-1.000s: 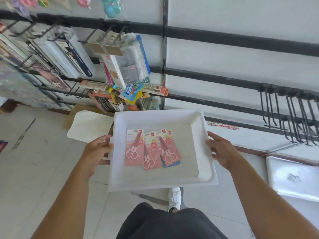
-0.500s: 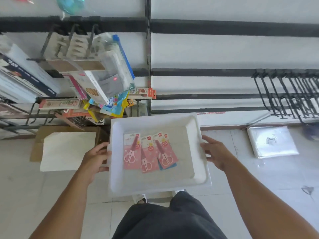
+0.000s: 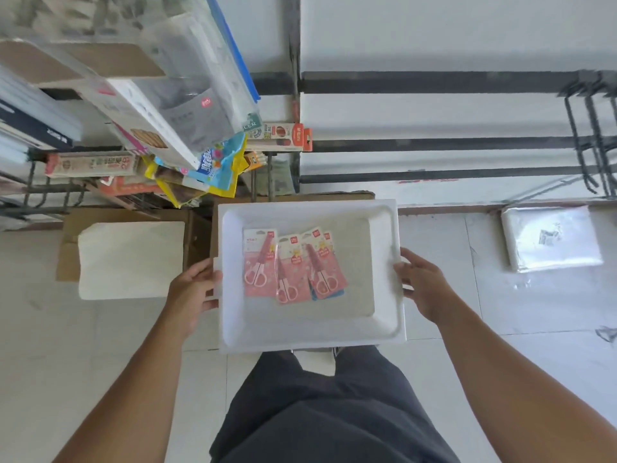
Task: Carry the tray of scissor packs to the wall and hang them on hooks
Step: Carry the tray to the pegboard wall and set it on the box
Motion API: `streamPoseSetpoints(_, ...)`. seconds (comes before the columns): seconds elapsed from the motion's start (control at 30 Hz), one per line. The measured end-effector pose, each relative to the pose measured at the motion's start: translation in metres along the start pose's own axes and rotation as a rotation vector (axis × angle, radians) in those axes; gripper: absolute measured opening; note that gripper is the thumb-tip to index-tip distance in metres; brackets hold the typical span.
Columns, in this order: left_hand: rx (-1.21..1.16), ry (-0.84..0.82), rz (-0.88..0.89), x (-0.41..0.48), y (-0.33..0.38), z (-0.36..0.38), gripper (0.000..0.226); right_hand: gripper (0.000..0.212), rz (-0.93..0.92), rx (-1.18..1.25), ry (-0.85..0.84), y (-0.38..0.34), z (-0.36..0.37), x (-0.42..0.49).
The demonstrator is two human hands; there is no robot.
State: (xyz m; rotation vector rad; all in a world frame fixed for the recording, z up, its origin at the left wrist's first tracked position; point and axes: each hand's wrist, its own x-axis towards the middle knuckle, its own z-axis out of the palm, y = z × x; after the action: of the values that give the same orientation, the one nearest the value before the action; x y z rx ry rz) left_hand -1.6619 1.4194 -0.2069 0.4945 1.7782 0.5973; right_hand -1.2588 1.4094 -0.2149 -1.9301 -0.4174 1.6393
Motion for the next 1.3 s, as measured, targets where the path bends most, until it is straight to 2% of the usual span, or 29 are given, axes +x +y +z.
streamPoseSetpoints(0.3, -0.033, -0.029, 0.079, -0.017, 0.012, -0.008, 0.032, 0.035, -0.033, 0.129, -0.146, 0.001, -0.012, -0.023)
streamPoseSetpoints(0.6, -0.028, -0.022, 0.102, -0.027, 0.001, -0.014, 0.035, 0.035, -0.092, 0.117, -0.160, -0.005, -0.011, -0.024)
streamPoseSetpoints(0.73, -0.006, 0.001, 0.017, -0.027, -0.025, -0.014, 0.032, 0.037, -0.024, 0.031, -0.137, 0.010, -0.010, -0.020)
streamPoseSetpoints(0.87, 0.023, 0.041, -0.039, -0.017, -0.041, -0.004, 0.041, 0.039, 0.046, -0.019, -0.074, 0.019, -0.002, -0.008)
streamPoseSetpoints(1.07, 0.016, 0.132, 0.013, 0.018, -0.026, 0.015, 0.039, 0.041, 0.068, -0.025, 0.075, 0.016, 0.024, 0.030)
streamPoseSetpoints(1.3, -0.004, 0.183, 0.090, 0.046, -0.010, 0.027, 0.040, 0.042, -0.045, -0.027, 0.191, 0.007, 0.044, 0.048)
